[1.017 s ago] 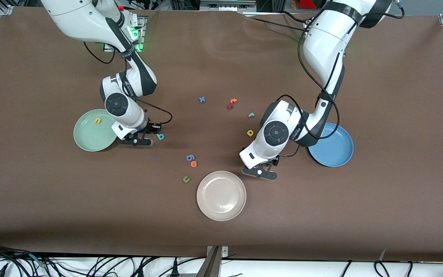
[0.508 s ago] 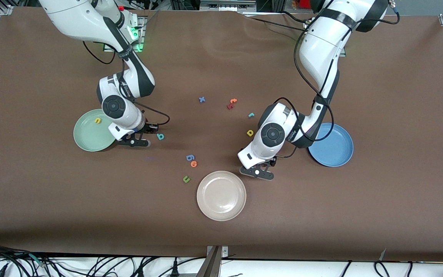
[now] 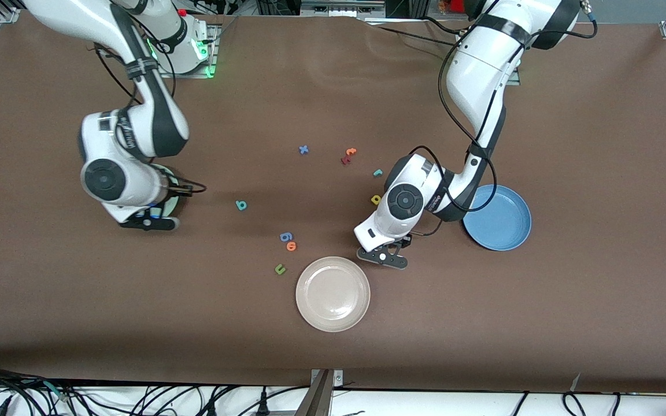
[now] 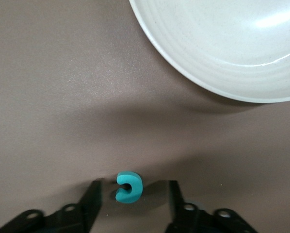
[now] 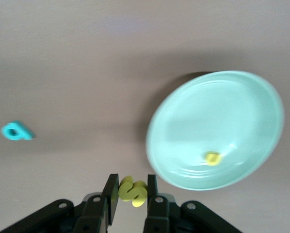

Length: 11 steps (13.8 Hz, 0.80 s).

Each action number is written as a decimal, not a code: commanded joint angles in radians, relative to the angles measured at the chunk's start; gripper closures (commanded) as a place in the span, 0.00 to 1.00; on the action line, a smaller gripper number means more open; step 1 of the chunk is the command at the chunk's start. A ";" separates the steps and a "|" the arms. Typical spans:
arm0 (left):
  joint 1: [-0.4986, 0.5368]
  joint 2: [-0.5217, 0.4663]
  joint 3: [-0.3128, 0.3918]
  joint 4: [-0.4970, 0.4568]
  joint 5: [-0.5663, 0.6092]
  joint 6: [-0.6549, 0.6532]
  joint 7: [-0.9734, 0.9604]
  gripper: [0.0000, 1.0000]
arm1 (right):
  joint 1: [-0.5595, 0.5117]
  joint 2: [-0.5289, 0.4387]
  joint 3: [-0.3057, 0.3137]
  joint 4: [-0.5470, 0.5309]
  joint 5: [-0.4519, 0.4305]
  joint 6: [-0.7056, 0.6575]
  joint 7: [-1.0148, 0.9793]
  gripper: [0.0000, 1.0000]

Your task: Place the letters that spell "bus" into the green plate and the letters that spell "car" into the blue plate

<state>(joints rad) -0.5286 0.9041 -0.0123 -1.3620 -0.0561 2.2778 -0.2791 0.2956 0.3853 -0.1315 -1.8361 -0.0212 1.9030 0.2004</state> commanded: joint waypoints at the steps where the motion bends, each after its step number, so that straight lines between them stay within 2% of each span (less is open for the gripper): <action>1: -0.005 0.001 0.008 -0.003 0.024 0.012 0.012 0.55 | -0.003 0.000 -0.094 -0.006 -0.005 -0.024 -0.157 0.80; 3: -0.004 0.001 0.008 -0.003 0.024 0.012 0.014 0.66 | -0.013 0.020 -0.167 -0.031 -0.002 -0.010 -0.267 0.80; 6: -0.004 0.001 0.008 -0.003 0.024 0.012 0.014 0.86 | -0.102 0.053 -0.177 -0.084 0.006 0.057 -0.381 0.80; 8: 0.001 0.001 0.008 -0.003 0.068 0.012 0.017 0.98 | -0.141 0.076 -0.177 -0.133 0.021 0.137 -0.435 0.78; 11: 0.009 -0.007 0.008 -0.002 0.071 0.009 0.024 1.00 | -0.145 0.102 -0.175 -0.164 0.047 0.172 -0.444 0.78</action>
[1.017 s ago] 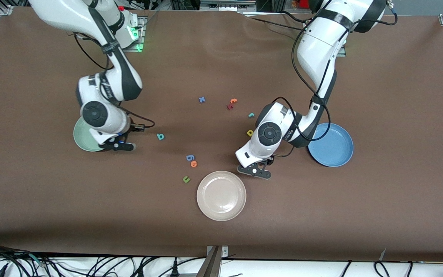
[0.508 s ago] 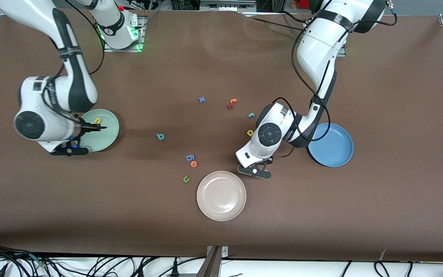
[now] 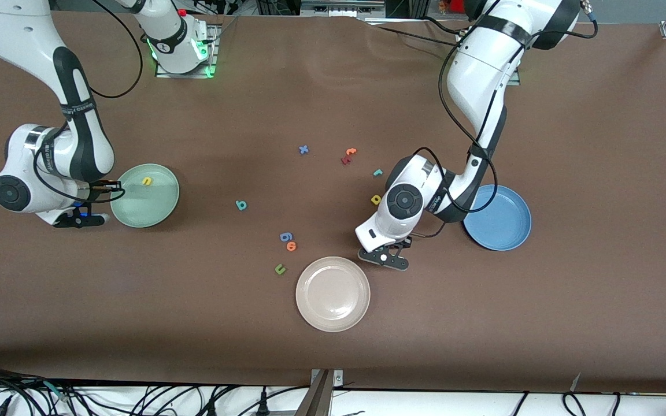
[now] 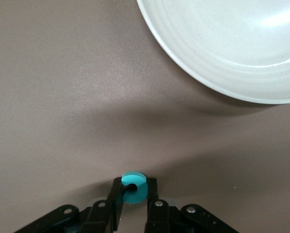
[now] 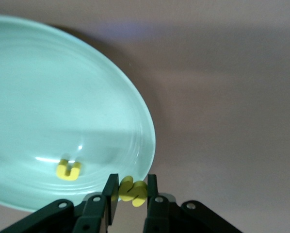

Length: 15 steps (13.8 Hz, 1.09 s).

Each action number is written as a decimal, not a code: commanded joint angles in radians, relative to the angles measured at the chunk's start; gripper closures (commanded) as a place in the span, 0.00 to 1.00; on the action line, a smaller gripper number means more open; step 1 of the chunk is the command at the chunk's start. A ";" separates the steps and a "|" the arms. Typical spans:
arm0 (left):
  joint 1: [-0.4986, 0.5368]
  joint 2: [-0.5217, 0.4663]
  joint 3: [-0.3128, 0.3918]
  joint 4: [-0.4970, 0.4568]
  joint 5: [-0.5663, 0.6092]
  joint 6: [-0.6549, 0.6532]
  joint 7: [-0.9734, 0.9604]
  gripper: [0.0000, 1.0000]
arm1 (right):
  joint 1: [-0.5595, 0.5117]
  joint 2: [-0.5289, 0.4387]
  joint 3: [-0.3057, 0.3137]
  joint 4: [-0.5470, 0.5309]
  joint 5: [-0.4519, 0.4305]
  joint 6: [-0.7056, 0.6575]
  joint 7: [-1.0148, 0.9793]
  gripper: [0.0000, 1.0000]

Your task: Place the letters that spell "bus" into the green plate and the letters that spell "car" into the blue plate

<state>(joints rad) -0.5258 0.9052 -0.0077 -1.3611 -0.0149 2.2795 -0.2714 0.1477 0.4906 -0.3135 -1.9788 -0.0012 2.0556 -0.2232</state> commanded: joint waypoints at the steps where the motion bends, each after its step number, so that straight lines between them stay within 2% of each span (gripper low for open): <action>1: 0.029 -0.015 0.003 -0.003 0.032 -0.001 0.049 1.00 | 0.003 0.002 0.008 -0.025 0.033 0.024 -0.021 0.78; 2: 0.048 -0.023 0.002 -0.007 0.029 -0.009 0.110 1.00 | 0.003 0.003 0.008 -0.025 0.033 0.026 -0.022 0.70; 4: 0.088 -0.069 0.002 -0.042 0.029 -0.046 0.188 1.00 | 0.003 0.002 0.008 -0.023 0.033 0.026 -0.028 0.11; 5: 0.093 -0.104 0.002 -0.077 0.029 -0.052 0.195 1.00 | 0.004 -0.001 0.010 -0.020 0.033 0.023 -0.027 0.02; 7: 0.107 -0.205 0.003 -0.188 0.030 -0.058 0.208 1.00 | 0.010 -0.015 0.016 -0.008 0.033 0.009 -0.015 0.01; 9: 0.163 -0.300 0.002 -0.278 0.030 -0.086 0.309 1.00 | 0.018 -0.052 0.046 0.018 0.039 -0.035 0.039 0.01; 12: 0.242 -0.438 0.002 -0.439 0.030 -0.087 0.403 1.00 | 0.018 -0.075 0.143 0.083 0.040 -0.115 0.217 0.02; 15: 0.318 -0.489 0.002 -0.522 0.030 -0.083 0.518 1.00 | 0.018 -0.083 0.265 0.107 0.044 -0.104 0.482 0.02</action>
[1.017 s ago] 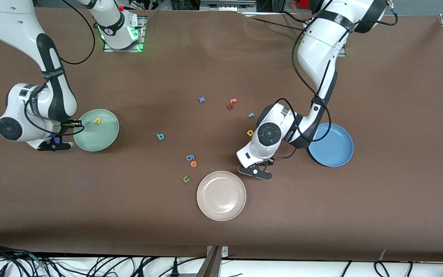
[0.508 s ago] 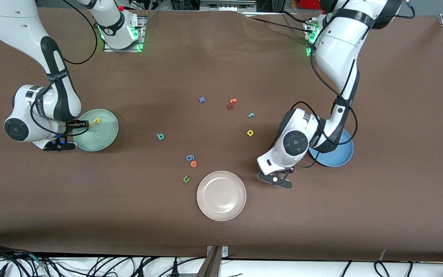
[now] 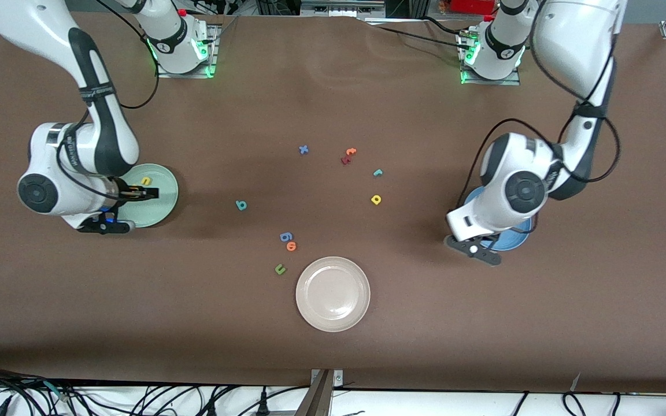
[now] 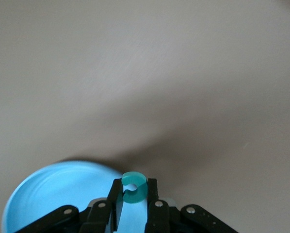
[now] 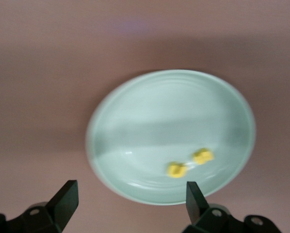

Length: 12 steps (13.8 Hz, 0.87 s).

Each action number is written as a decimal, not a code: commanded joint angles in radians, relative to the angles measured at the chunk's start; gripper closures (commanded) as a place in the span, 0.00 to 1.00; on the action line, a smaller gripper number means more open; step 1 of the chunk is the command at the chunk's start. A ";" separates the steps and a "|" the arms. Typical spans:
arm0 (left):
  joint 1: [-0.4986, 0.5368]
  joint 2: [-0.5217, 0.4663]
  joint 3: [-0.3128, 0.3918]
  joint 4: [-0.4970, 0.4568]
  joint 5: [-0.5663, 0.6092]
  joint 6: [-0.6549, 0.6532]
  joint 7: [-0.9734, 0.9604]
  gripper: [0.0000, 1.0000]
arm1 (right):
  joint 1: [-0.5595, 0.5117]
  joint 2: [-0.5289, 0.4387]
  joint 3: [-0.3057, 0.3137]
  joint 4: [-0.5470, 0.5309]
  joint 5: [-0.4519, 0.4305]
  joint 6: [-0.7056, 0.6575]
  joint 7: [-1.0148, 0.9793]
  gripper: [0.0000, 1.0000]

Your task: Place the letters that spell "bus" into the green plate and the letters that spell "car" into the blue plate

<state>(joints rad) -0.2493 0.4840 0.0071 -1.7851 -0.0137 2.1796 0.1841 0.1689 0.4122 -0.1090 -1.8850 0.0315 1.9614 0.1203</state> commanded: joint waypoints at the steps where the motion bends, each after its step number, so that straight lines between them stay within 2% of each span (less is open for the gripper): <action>1: 0.051 -0.087 -0.012 -0.123 0.031 0.022 0.072 1.00 | -0.003 -0.001 0.104 0.018 0.011 0.005 0.230 0.02; 3: 0.077 -0.111 -0.012 -0.186 0.031 0.052 0.074 1.00 | -0.002 0.011 0.170 0.018 0.011 0.056 0.390 0.02; 6: 0.094 -0.151 -0.012 -0.334 0.032 0.208 0.075 1.00 | 0.058 0.051 0.189 0.017 0.011 0.155 0.582 0.02; 7: 0.103 -0.151 -0.013 -0.344 0.034 0.218 0.075 0.92 | 0.081 0.066 0.189 0.014 0.011 0.183 0.637 0.02; 8: 0.102 -0.151 -0.012 -0.346 0.032 0.218 0.077 0.69 | 0.104 0.080 0.189 0.014 0.010 0.210 0.692 0.04; 9: 0.102 -0.150 -0.012 -0.344 0.032 0.217 0.086 0.33 | 0.119 0.092 0.189 0.014 0.010 0.237 0.747 0.04; 10: 0.107 -0.150 -0.012 -0.337 0.032 0.207 0.109 0.00 | 0.129 0.102 0.189 0.010 0.010 0.266 0.796 0.04; 12: 0.114 -0.150 -0.013 -0.312 0.018 0.190 0.109 0.00 | 0.147 0.123 0.189 0.006 0.011 0.312 0.852 0.03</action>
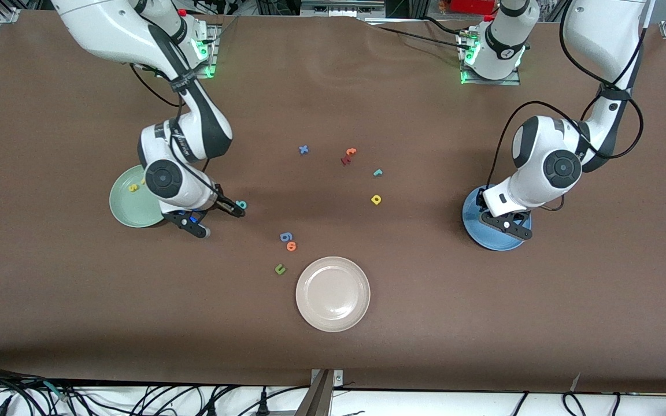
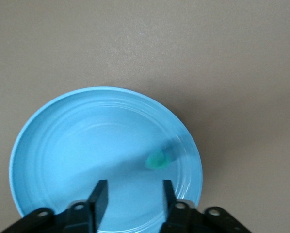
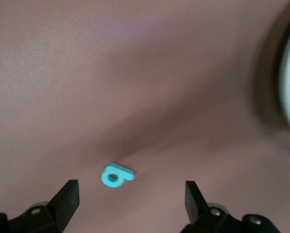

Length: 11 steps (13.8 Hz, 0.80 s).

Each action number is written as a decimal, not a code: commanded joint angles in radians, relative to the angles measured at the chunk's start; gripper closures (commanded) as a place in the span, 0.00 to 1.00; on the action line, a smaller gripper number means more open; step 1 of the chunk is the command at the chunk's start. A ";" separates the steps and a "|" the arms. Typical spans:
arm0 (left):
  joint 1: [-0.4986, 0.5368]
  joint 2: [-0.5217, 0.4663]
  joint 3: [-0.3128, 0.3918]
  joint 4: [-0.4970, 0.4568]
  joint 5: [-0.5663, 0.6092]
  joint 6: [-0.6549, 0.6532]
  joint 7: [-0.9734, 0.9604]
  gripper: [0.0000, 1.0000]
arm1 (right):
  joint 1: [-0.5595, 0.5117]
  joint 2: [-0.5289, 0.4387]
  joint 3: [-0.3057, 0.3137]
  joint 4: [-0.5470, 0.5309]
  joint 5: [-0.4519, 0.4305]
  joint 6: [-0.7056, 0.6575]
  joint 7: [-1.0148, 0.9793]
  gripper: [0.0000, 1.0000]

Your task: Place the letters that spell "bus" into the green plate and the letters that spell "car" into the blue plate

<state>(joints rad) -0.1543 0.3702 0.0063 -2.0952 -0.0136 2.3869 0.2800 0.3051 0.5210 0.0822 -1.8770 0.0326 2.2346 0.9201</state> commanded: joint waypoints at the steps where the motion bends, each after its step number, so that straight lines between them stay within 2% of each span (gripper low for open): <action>1: 0.006 -0.030 -0.017 0.004 0.011 -0.017 -0.002 0.00 | 0.012 0.022 -0.002 -0.010 0.009 0.059 0.055 0.03; 4: -0.069 -0.002 -0.126 0.062 -0.032 -0.015 -0.228 0.00 | 0.020 0.033 -0.002 -0.059 0.009 0.146 0.056 0.03; 7: -0.187 0.016 -0.135 0.130 -0.034 -0.015 -0.393 0.00 | 0.022 0.040 -0.002 -0.077 0.009 0.167 0.057 0.04; 11: -0.297 0.136 -0.135 0.256 -0.029 -0.015 -0.554 0.00 | 0.037 0.050 -0.001 -0.110 0.010 0.235 0.082 0.05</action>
<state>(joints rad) -0.4208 0.4141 -0.1413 -1.9390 -0.0271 2.3853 -0.2363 0.3292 0.5702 0.0821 -1.9714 0.0326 2.4380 0.9816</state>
